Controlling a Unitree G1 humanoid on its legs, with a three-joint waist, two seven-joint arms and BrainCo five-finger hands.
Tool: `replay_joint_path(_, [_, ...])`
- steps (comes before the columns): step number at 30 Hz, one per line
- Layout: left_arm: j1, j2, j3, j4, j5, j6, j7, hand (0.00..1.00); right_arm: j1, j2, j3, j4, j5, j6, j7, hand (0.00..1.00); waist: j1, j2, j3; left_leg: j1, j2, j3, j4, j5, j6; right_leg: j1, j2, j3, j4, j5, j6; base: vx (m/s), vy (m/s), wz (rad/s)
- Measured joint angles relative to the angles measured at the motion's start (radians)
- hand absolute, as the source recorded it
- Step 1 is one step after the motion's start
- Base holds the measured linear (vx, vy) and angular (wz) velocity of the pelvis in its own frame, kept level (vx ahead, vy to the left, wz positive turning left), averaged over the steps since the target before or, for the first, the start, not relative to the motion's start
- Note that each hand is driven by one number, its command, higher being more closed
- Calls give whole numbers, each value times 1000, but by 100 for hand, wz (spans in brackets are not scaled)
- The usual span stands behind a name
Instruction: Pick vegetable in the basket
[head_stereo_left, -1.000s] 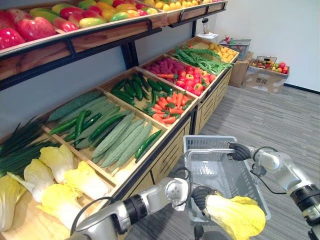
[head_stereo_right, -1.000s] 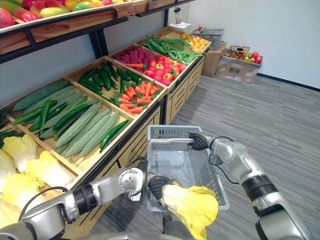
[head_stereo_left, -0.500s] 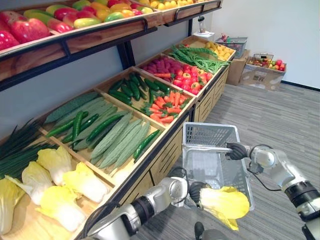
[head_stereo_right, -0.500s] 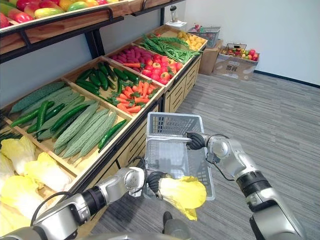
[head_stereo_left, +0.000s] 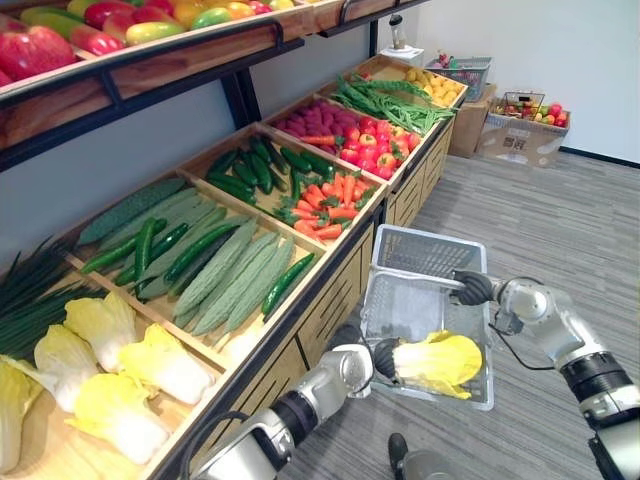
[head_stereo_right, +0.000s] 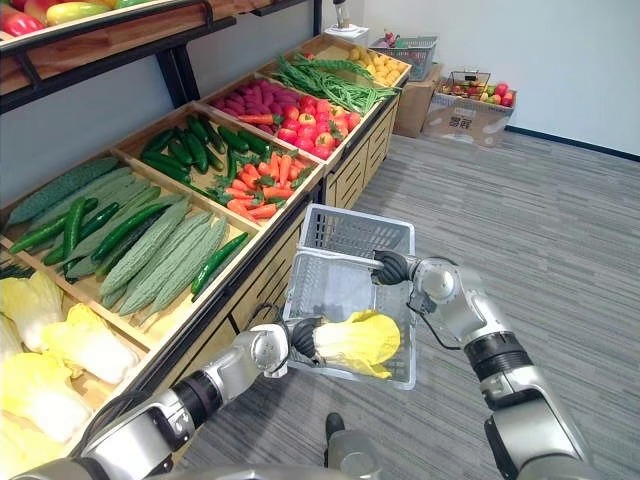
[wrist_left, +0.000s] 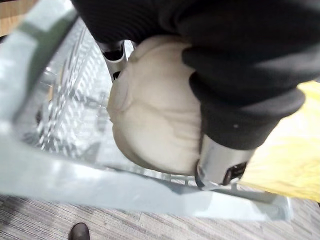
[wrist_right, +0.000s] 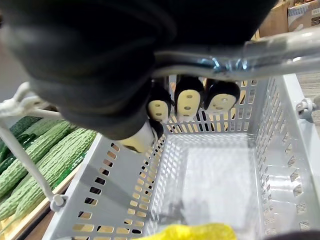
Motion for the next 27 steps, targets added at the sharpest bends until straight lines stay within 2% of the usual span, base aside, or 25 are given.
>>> replay_joint_path(8, [-8, -54, 85, 27, -1, 77, 144, 100, -18, 30, -16, 26, 3, 20, 0, 100, 0, -7, 13, -1, -4, -6, -1, 1, 1, 0, -3, 3, 0, 2, 3, -4, 4, 0])
replay_joint_path(12, [-30, -82, 117, 46, 2, 114, 174, 100, -27, 32, -16, 51, 4, 23, -1, 100, -2, -12, 35, -12, -9, -24, -1, 2, 4, 0, -9, 1, -1, 6, 6, -20, 9, 7])
replay_joint_path(17, [-35, -88, 141, 60, 33, 148, 176, 100, -41, 33, -17, 79, 26, 26, -1, 100, -1, -14, 47, -15, -9, -27, 0, 3, 5, -2, -10, 2, -4, 7, 7, -52, 28, 2])
replay_joint_path(18, [-37, -90, 151, 73, 44, 156, 176, 0, -41, 33, -17, 79, 34, 28, -1, 100, -2, -15, 48, -15, -10, -27, 0, 3, 5, -2, -9, 2, -4, 7, 8, -41, 30, -1])
replay_joint_path(27, [-66, -81, 166, 81, 80, 176, 169, 0, -64, 34, -22, 79, 44, 34, -9, 100, -1, -20, 67, -19, -10, -27, 0, 2, 5, -2, -9, 6, -11, 13, 8, -44, 29, 0])
